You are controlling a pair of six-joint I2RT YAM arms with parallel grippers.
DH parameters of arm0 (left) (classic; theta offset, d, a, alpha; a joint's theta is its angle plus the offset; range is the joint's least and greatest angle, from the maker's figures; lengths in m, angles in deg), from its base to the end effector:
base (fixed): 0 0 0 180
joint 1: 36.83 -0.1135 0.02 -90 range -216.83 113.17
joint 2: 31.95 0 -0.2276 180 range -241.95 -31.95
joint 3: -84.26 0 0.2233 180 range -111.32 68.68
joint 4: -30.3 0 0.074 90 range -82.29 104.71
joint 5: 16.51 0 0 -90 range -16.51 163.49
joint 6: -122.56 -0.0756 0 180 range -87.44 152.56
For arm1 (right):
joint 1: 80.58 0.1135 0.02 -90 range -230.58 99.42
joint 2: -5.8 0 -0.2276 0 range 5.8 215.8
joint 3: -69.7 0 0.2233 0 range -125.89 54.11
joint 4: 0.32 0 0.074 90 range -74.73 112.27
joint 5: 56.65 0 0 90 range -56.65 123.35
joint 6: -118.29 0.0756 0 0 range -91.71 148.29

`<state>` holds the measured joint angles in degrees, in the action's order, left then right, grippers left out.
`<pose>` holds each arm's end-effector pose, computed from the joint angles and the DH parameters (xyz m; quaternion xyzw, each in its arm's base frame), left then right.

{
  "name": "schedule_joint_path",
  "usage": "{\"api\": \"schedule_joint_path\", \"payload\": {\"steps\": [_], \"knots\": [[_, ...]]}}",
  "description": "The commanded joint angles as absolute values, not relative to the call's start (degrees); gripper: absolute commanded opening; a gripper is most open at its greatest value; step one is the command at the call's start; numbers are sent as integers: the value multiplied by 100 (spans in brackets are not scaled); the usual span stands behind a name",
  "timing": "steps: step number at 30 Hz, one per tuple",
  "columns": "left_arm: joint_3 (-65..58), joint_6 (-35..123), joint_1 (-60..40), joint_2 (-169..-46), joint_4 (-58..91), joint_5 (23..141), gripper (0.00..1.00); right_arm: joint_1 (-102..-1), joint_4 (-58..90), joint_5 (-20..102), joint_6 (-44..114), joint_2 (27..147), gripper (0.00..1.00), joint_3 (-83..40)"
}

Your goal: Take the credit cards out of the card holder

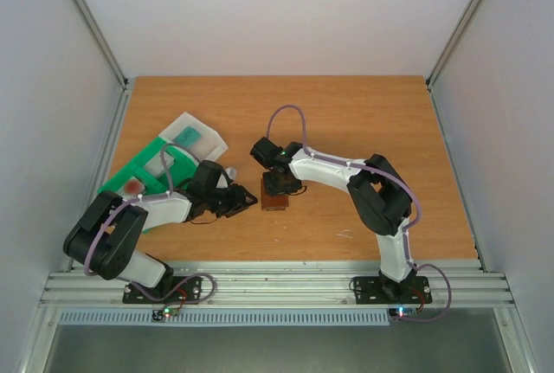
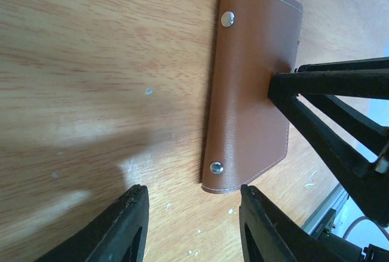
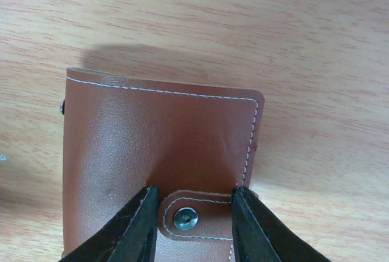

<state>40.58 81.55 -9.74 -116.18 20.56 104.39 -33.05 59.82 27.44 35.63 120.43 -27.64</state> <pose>0.2098 -0.1509 0.0879 -0.0834 0.9072 -0.3991 0.1034 0.2492 0.2607 0.1084 -0.3358 0.9342 0.0049 0.1206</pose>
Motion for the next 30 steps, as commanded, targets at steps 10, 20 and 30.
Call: {"api": "schedule_joint_path", "payload": {"steps": [10,20,30], "knots": [[4071,7941,-959,-11544,1999,10328,42,-3165,6180,2236,3560,12195,21,-2805],[4076,7949,-959,-11513,1969,10320,42,-3153,6014,2357,3541,12007,2,-2630],[4055,7958,-959,-11412,1922,10414,42,-3137,5729,2573,3501,11556,1,-2232]]}}
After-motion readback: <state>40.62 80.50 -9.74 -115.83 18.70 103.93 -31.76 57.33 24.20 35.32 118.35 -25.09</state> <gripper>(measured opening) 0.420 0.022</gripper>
